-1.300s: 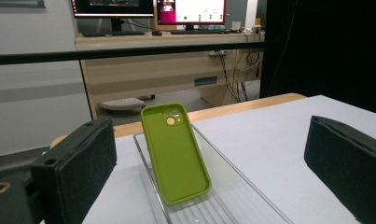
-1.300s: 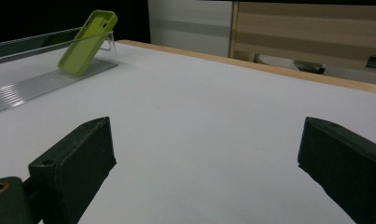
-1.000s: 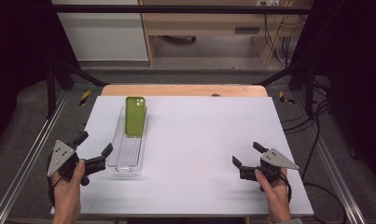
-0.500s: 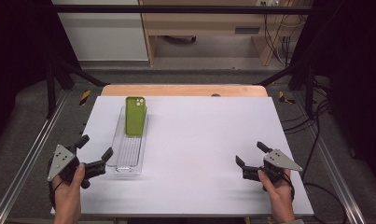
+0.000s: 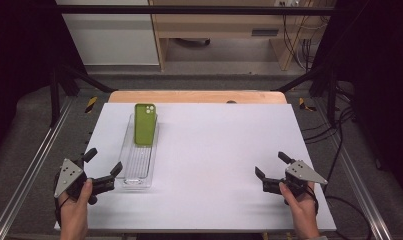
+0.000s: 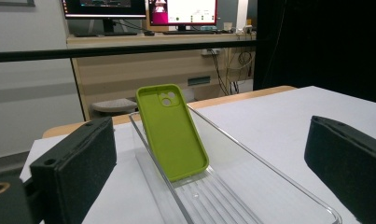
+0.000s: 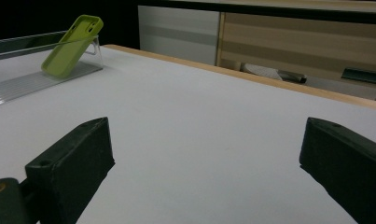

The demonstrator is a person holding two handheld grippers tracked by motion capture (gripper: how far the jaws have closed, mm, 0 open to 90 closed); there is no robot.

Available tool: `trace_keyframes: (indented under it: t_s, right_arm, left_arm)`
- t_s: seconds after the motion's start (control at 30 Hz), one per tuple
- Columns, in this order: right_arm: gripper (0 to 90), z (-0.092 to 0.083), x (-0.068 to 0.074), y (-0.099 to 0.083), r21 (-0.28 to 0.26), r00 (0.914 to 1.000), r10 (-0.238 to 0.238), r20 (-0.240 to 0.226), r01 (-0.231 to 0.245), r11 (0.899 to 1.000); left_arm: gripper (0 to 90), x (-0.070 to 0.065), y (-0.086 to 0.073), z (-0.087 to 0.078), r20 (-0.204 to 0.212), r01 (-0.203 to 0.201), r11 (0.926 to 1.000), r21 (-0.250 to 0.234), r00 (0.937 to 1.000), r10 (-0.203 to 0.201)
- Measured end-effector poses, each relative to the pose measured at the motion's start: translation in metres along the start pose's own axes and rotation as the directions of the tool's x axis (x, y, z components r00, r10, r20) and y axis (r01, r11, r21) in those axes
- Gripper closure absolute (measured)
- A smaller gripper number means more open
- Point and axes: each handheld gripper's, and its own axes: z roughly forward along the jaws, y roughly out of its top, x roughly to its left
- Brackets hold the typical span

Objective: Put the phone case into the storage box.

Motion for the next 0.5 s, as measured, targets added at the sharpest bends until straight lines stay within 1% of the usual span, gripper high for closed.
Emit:
trace_keyframes:
  t_s: [0.23,0.37,0.5]
  right_arm:
    - [2.9,-0.0024,-0.0023,-0.0004,-0.002,1.0000,-0.002,0.004,0.002,1.000]
    - [2.9,-0.0039,-0.0030,-0.0007,0.000,0.9999,-0.009,0.009,0.009,1.000]
    - [2.9,-0.0053,-0.0044,-0.0011,0.002,0.9999,-0.008,0.012,0.008,1.000]
  left_arm:
    - [1.6,0.0008,-0.0053,-0.0001,0.006,-0.006,0.9999,0.009,1.0000,0.006]
    - [1.4,0.0010,-0.0071,-0.0017,0.009,-0.031,0.9995,0.001,0.9995,0.031]
    - [1.3,0.0013,-0.0096,-0.0024,0.012,-0.020,0.9998,-0.002,0.9997,0.020]
